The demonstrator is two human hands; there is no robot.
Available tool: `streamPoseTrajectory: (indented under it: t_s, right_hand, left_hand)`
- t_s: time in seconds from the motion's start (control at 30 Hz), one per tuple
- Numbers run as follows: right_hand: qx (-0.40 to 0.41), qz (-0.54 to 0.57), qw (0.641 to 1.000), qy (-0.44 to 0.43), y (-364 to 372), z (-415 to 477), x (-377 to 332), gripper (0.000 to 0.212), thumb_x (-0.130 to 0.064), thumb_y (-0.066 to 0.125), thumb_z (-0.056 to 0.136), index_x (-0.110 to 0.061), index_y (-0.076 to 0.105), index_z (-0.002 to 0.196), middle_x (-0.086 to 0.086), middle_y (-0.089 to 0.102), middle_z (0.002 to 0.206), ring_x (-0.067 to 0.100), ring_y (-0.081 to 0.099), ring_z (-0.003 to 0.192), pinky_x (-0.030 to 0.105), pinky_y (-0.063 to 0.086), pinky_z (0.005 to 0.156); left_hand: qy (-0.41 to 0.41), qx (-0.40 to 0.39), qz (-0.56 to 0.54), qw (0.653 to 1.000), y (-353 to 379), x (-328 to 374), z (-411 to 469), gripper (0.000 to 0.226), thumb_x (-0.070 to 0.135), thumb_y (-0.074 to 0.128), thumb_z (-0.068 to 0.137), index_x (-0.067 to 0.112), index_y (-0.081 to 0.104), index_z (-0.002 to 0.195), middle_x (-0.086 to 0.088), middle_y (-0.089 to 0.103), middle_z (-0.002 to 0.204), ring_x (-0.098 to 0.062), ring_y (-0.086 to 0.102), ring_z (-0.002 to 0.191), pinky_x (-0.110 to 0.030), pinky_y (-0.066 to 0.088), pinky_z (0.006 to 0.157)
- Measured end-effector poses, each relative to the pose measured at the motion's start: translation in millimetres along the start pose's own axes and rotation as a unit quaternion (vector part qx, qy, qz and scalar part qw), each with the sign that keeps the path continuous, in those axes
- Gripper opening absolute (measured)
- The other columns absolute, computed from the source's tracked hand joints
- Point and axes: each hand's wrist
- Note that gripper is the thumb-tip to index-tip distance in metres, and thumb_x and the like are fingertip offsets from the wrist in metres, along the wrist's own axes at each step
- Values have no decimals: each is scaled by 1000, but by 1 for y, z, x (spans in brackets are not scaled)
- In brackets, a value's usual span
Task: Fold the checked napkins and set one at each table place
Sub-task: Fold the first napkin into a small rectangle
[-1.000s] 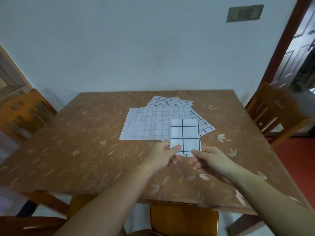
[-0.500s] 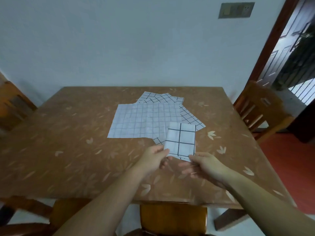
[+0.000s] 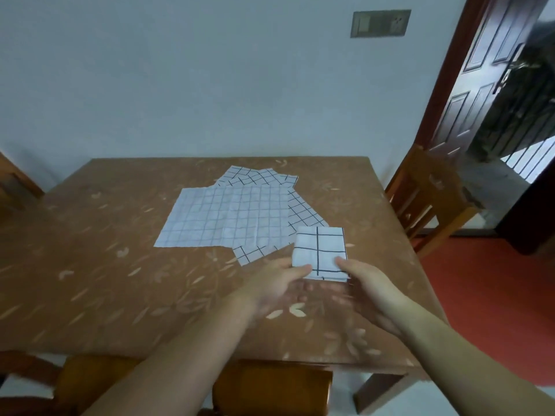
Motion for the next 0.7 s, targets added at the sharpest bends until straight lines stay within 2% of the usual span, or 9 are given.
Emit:
streamPoseTrajectory:
  t_s: [0.07,0.13,0.17,0.23,0.3,0.4,0.47,0.57,0.7]
  right_hand:
    - [-18,32,999,7,-28,-4,-4,30,-25,52,98,-9,66,119,13,72,114,21,72,89,24,55,62]
    - [-20,29,999,-1,-57,-6,-5,27,-19,53,97,-9,67,118,12,72,113,22,72,88,30,58,71]
    - [-19,14,1000,-10,-69,-7,-6,26,-16,54,96,-8,68,117,14,72,113,27,71,95,38,58,82]
    - [-27,-21,999,-28,-86,-8,-11,25,-9,56,94,-6,68,116,16,72,112,37,67,106,50,50,97]
    - [-35,-64,996,-42,-95,-9,-19,24,-5,57,93,-6,68,115,14,74,106,35,70,101,47,55,91]
    - [-41,-113,991,-48,-95,-4,-31,22,-1,58,92,-7,69,110,12,76,98,29,73,89,32,61,71]
    - [-50,-141,988,-48,-91,4,-35,21,-1,60,91,-8,70,108,12,76,97,30,73,90,38,61,77]
    - [-47,-162,985,-26,-91,18,-40,18,-5,61,91,-8,71,105,15,75,99,34,72,93,49,56,89]
    - [-48,-178,983,22,-105,36,-48,20,-6,54,96,-2,69,108,21,74,97,38,70,91,55,47,97]
  left_hand:
    - [-9,30,8,999,30,-5,3,18,15,56,97,19,74,99,-5,75,95,-15,66,74,-34,54,69]
    - [-12,44,14,999,60,-9,6,20,16,57,97,20,76,94,-5,76,95,-19,68,81,-41,54,80]
    - [-13,45,16,999,73,-9,6,21,16,57,97,21,76,92,-4,76,92,-20,68,81,-40,55,79]
    - [-22,59,26,998,93,-8,4,20,18,56,98,22,75,92,0,76,84,-15,68,73,-28,53,63]
    - [-24,92,32,995,104,-8,4,14,22,58,97,21,72,99,0,75,86,-15,68,72,-25,52,59]
    - [5,169,8,986,104,-15,12,12,20,64,93,18,69,103,-4,75,98,-28,71,90,-42,58,84]
    - [27,211,-15,977,100,-19,19,9,16,66,92,17,69,100,-7,75,98,-32,71,96,-48,56,89]
    - [43,248,-51,966,96,-22,36,7,12,68,90,14,69,96,-10,74,100,-32,71,94,-50,56,90]
    - [58,244,-96,963,95,-23,66,7,13,65,93,12,68,99,-9,72,97,-21,66,77,-33,56,71]
Point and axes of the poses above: each hand's wrist, its own z-axis towards the middle knuckle, its own y-axis out of the palm, x = y × z
